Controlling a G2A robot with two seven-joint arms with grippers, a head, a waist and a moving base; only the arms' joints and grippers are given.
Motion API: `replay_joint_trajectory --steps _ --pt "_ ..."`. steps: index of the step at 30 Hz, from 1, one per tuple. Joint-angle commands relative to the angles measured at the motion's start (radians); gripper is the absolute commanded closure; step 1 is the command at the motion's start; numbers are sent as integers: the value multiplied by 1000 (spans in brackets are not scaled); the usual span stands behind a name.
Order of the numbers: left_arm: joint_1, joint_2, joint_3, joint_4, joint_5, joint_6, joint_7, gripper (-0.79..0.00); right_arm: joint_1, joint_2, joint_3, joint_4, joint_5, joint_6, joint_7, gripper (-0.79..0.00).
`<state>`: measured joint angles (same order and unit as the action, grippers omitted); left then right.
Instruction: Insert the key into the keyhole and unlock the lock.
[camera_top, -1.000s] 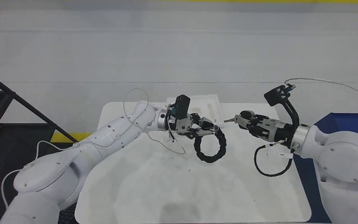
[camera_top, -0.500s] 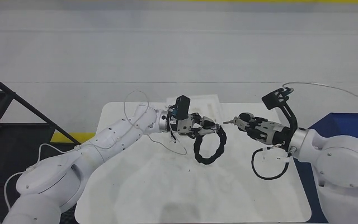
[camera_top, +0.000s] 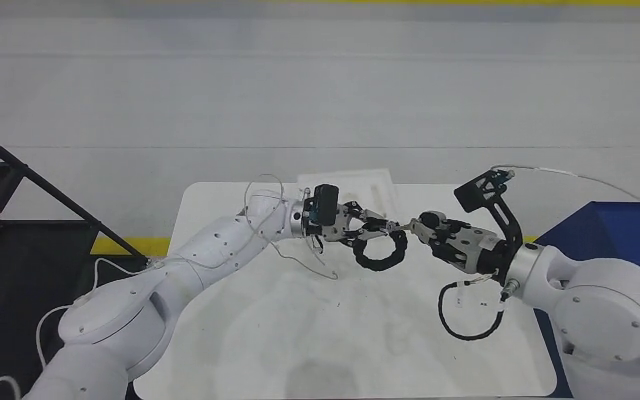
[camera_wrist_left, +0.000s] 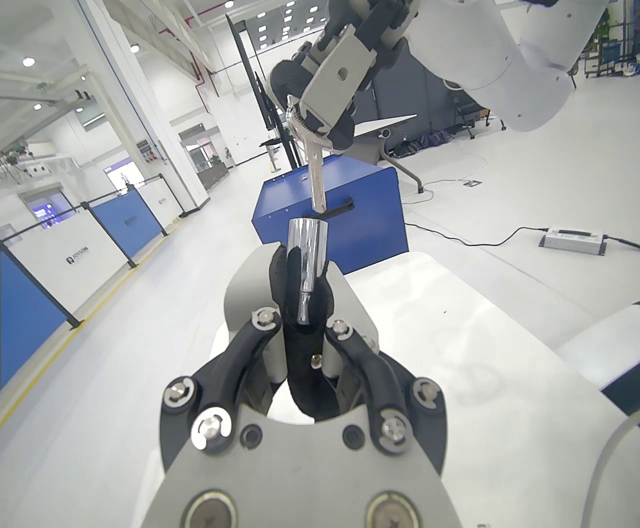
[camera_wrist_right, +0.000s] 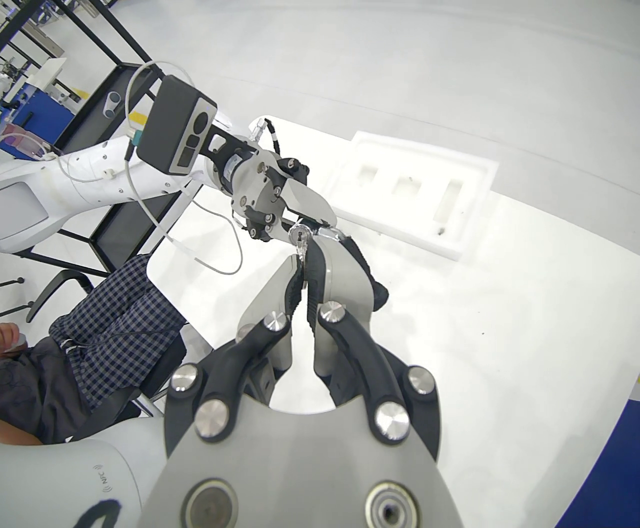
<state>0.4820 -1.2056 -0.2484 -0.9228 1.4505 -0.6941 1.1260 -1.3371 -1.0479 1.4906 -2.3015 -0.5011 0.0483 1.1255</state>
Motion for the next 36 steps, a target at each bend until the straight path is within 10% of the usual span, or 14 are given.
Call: replay_joint_trajectory --steps 1,36 --pt "1 -12 6 24 13 24 24 0 -1 1 -7 -3 -17 6 -18 0" --pt "47 -78 -99 117 110 172 54 0 6 5 -60 13 -53 125 -112 0"
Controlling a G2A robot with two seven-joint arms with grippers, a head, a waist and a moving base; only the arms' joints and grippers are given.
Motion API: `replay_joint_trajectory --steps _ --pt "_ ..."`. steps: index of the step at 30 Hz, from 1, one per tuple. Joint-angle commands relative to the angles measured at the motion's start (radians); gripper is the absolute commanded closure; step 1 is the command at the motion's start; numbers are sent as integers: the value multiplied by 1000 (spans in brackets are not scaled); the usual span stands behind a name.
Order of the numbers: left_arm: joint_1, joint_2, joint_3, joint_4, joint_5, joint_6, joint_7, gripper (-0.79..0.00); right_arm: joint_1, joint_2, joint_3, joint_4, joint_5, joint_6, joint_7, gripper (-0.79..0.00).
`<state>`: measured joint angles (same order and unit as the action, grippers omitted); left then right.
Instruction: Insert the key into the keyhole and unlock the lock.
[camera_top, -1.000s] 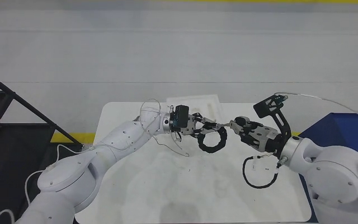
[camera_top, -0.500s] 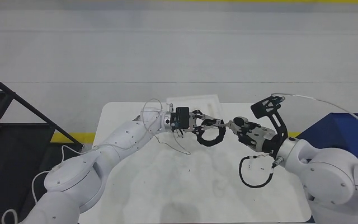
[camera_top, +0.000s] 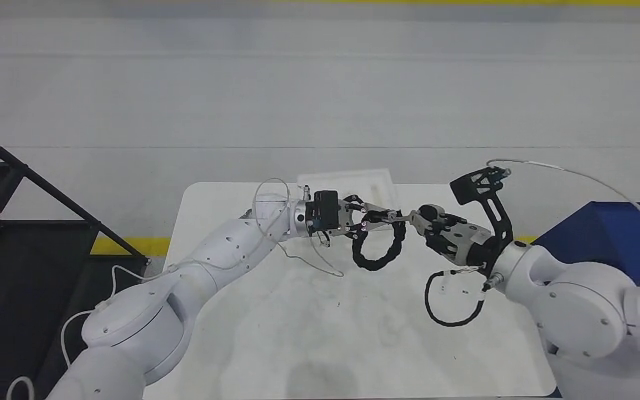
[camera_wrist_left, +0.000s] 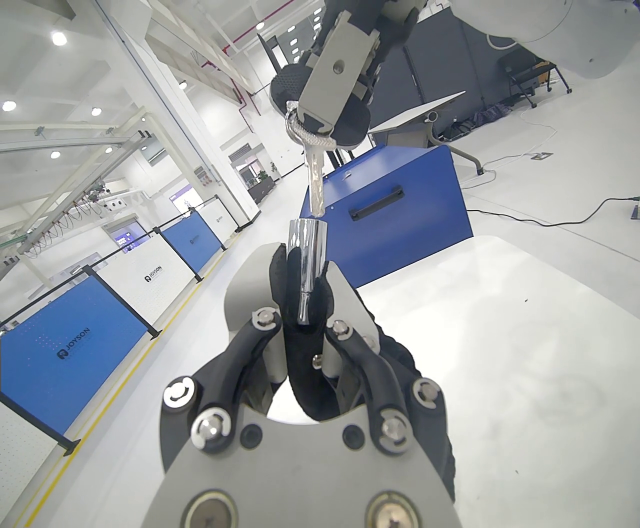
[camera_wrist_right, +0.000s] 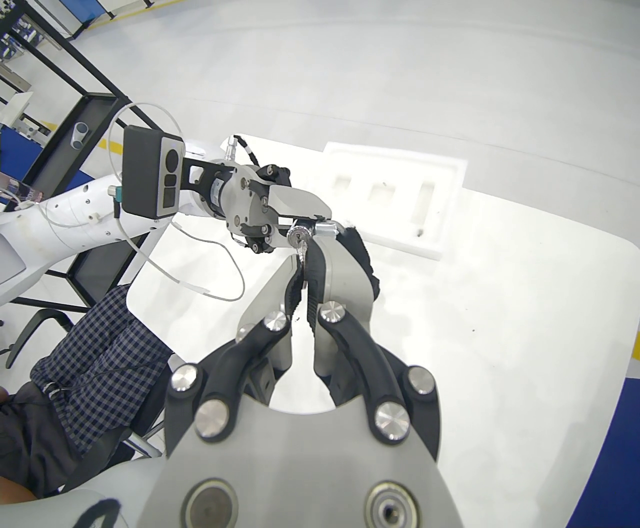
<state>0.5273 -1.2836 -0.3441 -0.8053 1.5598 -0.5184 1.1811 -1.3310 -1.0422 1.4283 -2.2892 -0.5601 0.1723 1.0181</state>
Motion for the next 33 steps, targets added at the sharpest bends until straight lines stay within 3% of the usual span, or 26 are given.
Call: replay_joint_trajectory --steps 1,18,33 --pt "4 0 -8 -1 1 -7 -2 0 0 0 2 0 6 1 -4 0" --pt "32 -2 -69 -2 13 -37 -46 0 -9 0 -20 6 -26 -8 -28 0" --pt "61 4 -127 -35 35 -35 -86 0 16 -6 -93 -5 -136 86 -55 0"
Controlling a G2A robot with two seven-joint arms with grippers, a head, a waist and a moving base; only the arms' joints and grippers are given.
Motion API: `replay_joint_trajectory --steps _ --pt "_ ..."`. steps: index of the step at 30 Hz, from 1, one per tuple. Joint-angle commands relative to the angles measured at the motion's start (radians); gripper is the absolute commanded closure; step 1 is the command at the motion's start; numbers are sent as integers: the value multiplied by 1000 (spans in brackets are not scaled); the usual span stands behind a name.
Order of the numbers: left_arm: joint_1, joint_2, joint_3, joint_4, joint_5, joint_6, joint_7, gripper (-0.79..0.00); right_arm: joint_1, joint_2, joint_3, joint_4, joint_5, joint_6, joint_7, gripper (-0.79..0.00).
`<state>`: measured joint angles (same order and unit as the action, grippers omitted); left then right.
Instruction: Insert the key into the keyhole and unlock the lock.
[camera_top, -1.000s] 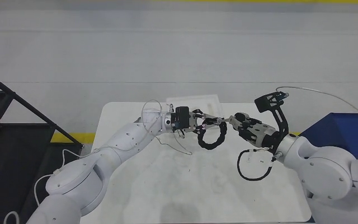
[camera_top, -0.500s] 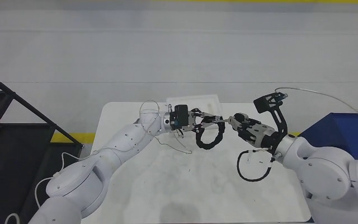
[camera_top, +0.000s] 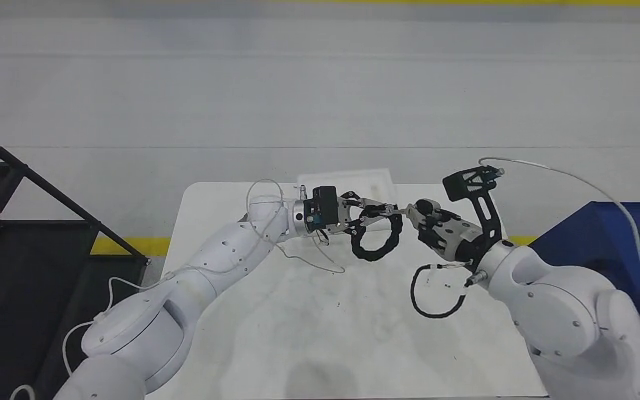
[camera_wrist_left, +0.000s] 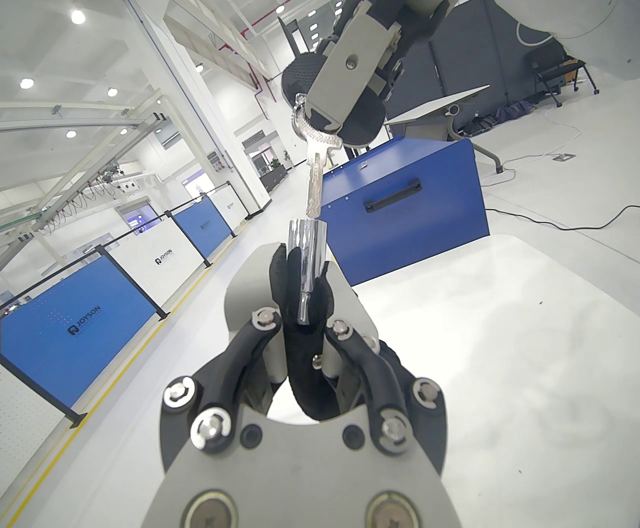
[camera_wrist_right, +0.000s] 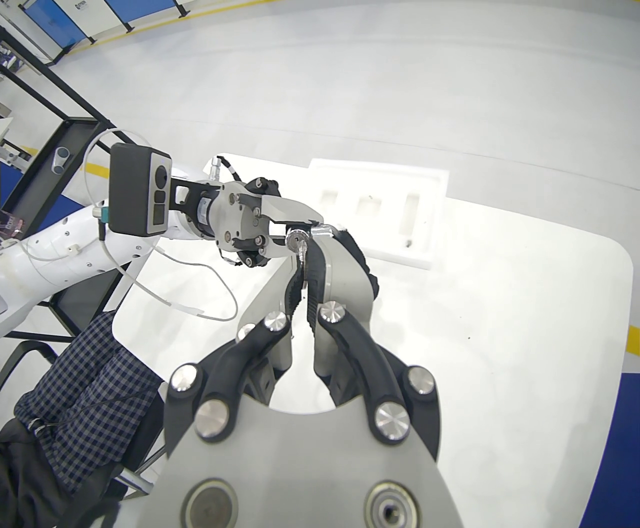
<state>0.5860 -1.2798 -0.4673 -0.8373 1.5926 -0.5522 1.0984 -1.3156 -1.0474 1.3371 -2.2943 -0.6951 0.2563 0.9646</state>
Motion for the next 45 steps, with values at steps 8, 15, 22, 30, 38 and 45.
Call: replay_joint_trajectory --steps 8,15,22,30,38,45 --pt "13 3 -28 -19 18 -14 -13 0 7 -3 -14 6 -9 12 -4 0" --pt "21 3 -46 -29 31 -24 -20 0 9 -4 -23 7 -6 11 -6 0" --pt "29 2 -62 -34 34 -38 -23 0 10 -6 -30 9 -9 8 -11 0" --pt "37 -1 -78 -31 30 -66 -4 0 16 -8 -40 18 -9 10 -13 0" --pt "43 -3 -88 -31 43 -75 5 0 25 -10 -48 28 -7 5 -8 0" --pt "46 -7 -93 -40 61 -80 0 0 54 -13 -68 55 -2 2 12 0"
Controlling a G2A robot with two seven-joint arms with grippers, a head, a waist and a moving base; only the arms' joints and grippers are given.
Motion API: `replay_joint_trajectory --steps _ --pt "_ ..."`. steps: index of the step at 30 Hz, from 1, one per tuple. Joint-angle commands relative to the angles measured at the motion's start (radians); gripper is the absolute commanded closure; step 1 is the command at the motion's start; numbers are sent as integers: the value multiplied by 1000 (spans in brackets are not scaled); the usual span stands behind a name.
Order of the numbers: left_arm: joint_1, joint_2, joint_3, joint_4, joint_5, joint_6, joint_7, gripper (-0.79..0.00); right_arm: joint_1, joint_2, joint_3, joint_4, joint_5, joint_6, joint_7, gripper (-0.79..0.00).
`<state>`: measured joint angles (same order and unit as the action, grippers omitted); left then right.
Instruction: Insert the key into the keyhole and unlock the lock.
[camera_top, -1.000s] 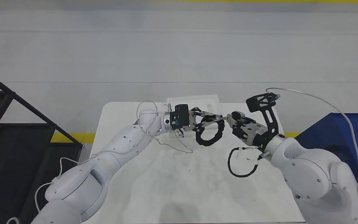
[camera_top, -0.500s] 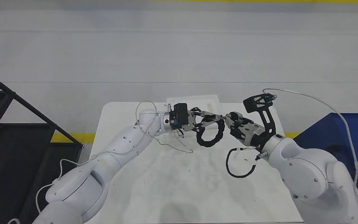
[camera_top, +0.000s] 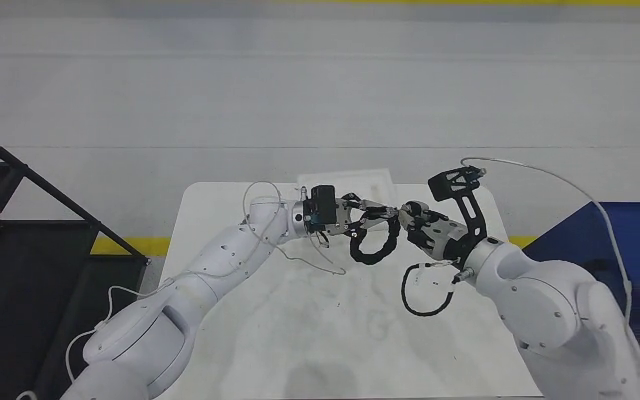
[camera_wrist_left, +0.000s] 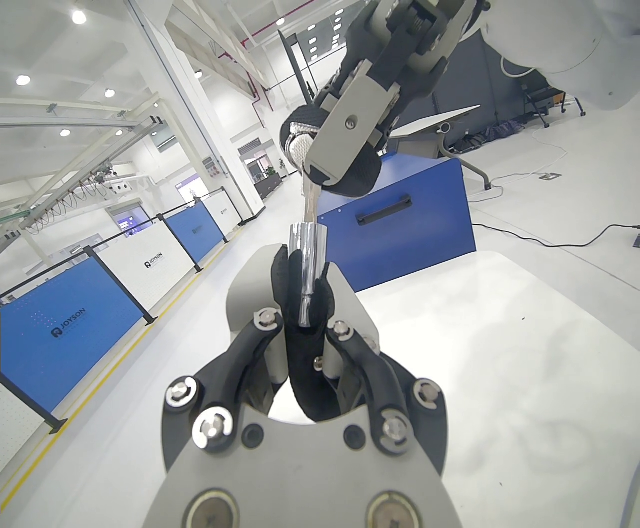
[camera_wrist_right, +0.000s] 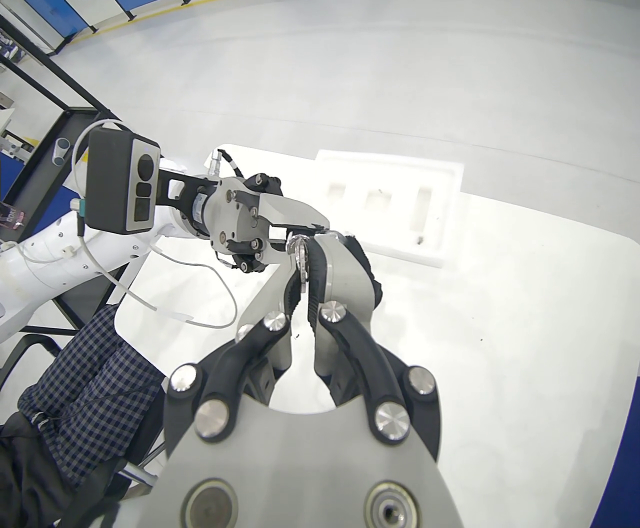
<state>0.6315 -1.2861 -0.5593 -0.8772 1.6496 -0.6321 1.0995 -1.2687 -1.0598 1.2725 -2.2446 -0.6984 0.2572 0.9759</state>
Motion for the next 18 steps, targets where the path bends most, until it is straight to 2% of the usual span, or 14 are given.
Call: replay_joint_trajectory --steps 1,3,4,5,6,12,18 --pt "0 -1 -2 -1 6 -1 -2 0 11 -1 -7 10 2 2 0 0" --pt "1 -1 -4 -2 9 -2 -1 0 20 -2 -12 18 3 3 4 -22" --pt "2 -2 -5 -2 10 -5 0 0 23 -3 -13 22 6 3 6 -71" --pt "2 -2 -7 -1 12 -7 0 0 27 -3 -13 26 7 4 9 -225" --pt "2 -2 -9 1 11 -12 -1 0 30 -3 -13 29 8 3 15 -785" --pt "-4 2 -24 8 -9 -102 -47 0 50 3 1 31 -12 -89 53 -785" --pt "-10 23 -55 -33 -85 -274 -186 0 64 18 27 46 -87 -305 87 -785"
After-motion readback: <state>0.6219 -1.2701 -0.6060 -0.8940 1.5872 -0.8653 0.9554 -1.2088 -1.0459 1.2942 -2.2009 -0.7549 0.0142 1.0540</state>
